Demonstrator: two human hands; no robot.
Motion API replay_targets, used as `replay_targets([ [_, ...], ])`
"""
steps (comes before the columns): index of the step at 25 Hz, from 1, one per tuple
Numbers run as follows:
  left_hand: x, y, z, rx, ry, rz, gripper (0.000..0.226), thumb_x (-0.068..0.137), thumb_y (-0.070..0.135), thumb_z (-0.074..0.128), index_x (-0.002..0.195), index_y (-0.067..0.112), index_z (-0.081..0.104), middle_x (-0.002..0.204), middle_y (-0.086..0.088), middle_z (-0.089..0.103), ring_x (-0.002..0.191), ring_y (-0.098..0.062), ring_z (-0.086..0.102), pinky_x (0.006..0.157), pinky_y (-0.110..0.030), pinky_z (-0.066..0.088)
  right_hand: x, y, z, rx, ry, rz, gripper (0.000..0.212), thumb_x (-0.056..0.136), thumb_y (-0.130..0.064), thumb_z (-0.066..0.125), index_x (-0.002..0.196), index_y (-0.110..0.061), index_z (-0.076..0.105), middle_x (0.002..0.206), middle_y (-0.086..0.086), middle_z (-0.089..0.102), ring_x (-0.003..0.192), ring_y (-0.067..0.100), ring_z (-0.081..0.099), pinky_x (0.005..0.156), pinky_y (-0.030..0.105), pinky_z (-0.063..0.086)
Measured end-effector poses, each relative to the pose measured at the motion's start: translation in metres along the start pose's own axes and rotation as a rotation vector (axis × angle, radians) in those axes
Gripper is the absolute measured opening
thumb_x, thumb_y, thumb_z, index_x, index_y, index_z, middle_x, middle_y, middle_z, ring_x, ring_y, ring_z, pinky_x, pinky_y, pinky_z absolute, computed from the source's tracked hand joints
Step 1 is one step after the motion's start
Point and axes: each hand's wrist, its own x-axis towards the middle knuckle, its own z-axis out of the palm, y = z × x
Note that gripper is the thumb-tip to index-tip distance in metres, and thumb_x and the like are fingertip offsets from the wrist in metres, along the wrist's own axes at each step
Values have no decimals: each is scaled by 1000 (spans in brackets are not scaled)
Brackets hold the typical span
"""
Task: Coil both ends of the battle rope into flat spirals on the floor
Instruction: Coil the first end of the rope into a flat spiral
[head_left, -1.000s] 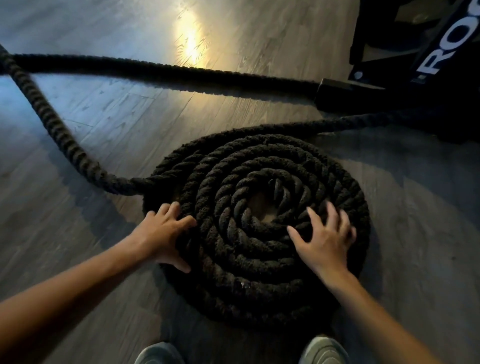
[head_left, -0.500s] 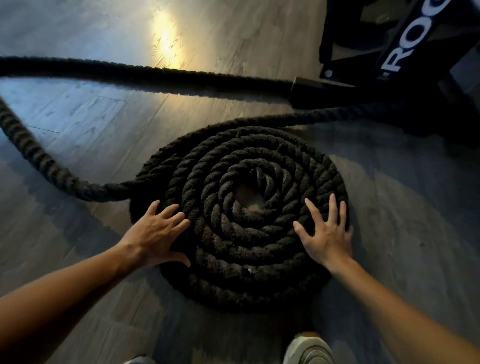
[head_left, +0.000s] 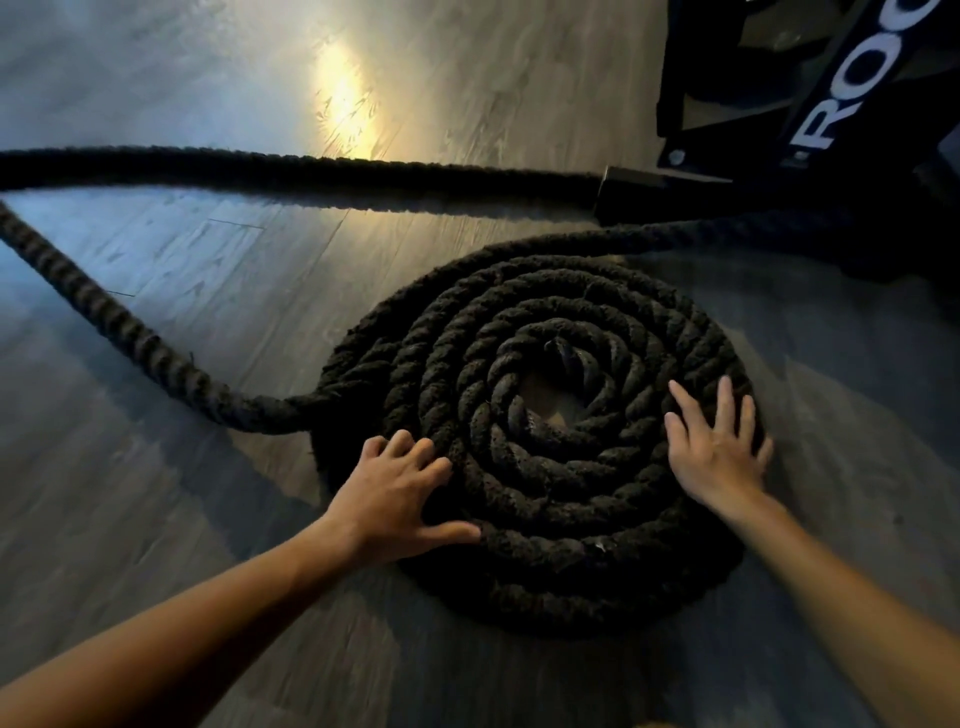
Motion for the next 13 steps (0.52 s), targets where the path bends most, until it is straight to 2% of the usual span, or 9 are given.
replay_targets([
  [1,1,-12,0,-59,65,-25,67,78,90,38,101,30,59,103,4,55,102,-25,52,86,-44,41,-18,-10,12,48,18,63,56,99,-61,21,153,-51,18,168,2,-9,153,30,-9,118,64,-3],
  [3,6,-43,-2,-70,153,-114,56,84,75,46,115,31,59,121,-2,55,115,-30,52,91,-47,41,-65,-28,42,52,86,78,66,94,-68,18,155,-42,21,168,7,1,152,34,-6,118,62,-3],
  [5,12,-79,-5,-39,127,-271,64,84,67,52,136,30,53,138,-8,52,130,-34,46,99,-50,38,-97,-39,59,34,133,48,77,90,-73,18,156,-35,23,167,12,10,152,36,-7,119,60,2],
  [6,14,-95,-6,-26,85,-334,66,86,67,52,142,32,48,139,-8,53,131,-33,46,100,-51,36,-104,-41,62,19,137,41,79,89,-73,22,157,-32,24,166,14,12,151,36,-7,119,60,5],
  [10,13,-128,-8,-94,-51,-462,65,91,63,52,148,34,40,120,-8,62,112,-36,60,88,-48,40,-103,-41,62,-14,195,23,79,87,-68,33,154,-25,33,162,19,22,150,41,0,116,61,17],
  [13,8,-119,-3,1,25,-451,59,98,53,47,151,27,38,114,-14,62,101,-39,61,82,-50,41,-99,-39,64,-2,272,7,80,82,-67,37,149,-23,40,156,22,30,148,43,9,111,64,24],
])
